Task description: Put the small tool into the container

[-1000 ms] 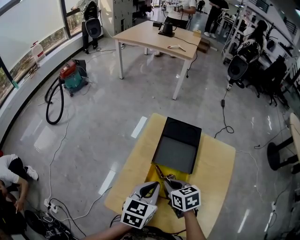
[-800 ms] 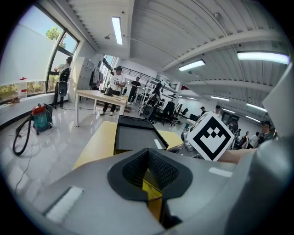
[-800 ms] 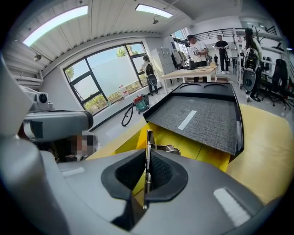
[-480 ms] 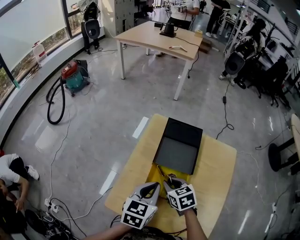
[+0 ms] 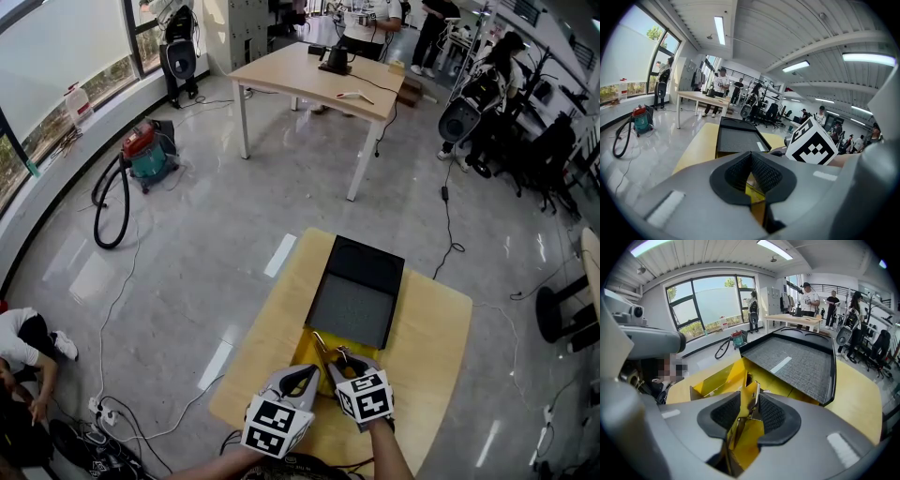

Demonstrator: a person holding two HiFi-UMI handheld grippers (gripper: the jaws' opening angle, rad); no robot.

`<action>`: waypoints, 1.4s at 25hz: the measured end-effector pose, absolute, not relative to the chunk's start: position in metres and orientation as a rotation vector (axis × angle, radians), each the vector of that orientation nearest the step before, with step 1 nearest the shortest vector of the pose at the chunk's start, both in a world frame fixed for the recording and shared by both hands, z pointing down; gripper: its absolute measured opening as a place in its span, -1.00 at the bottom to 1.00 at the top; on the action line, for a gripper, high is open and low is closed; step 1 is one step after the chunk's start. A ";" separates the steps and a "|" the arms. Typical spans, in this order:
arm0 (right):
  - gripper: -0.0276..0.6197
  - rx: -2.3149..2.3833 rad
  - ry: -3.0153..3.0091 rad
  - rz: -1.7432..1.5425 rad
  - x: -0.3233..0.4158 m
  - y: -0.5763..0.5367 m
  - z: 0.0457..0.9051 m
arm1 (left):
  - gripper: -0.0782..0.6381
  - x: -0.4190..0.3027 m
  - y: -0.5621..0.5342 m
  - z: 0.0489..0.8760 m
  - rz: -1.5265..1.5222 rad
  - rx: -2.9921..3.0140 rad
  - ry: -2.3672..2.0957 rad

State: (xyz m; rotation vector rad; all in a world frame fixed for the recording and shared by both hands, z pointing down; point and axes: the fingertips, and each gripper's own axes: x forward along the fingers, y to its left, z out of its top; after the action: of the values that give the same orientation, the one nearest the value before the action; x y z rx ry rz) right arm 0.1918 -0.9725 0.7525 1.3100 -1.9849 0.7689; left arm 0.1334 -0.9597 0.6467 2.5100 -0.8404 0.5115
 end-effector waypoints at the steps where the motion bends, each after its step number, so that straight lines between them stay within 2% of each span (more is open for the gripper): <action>1: -0.52 1.319 -1.978 0.761 0.191 -0.973 0.753 | -0.77 0.130 -0.960 0.647 0.511 2.511 -0.839; 10: -0.52 1.382 -1.961 0.744 0.192 -0.955 0.731 | -0.77 0.117 -0.944 0.632 0.504 2.525 -0.847; 18: -0.54 1.438 -1.985 0.707 0.160 -0.914 0.695 | -0.77 0.086 -0.902 0.607 0.482 2.549 -0.842; 30: -0.89 1.670 -2.103 0.575 0.114 -0.809 0.606 | -0.77 0.062 -0.805 0.567 0.441 2.614 -0.827; 35: -0.90 1.760 -2.189 0.556 0.097 -0.758 0.562 | -0.77 0.057 -0.757 0.545 0.431 2.642 -0.815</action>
State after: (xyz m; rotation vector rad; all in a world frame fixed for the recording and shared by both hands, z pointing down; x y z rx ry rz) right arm 0.0974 -0.7577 0.5622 1.7602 -2.1894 0.5559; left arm 0.0570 -0.7575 0.5453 2.6419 -0.8149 0.4312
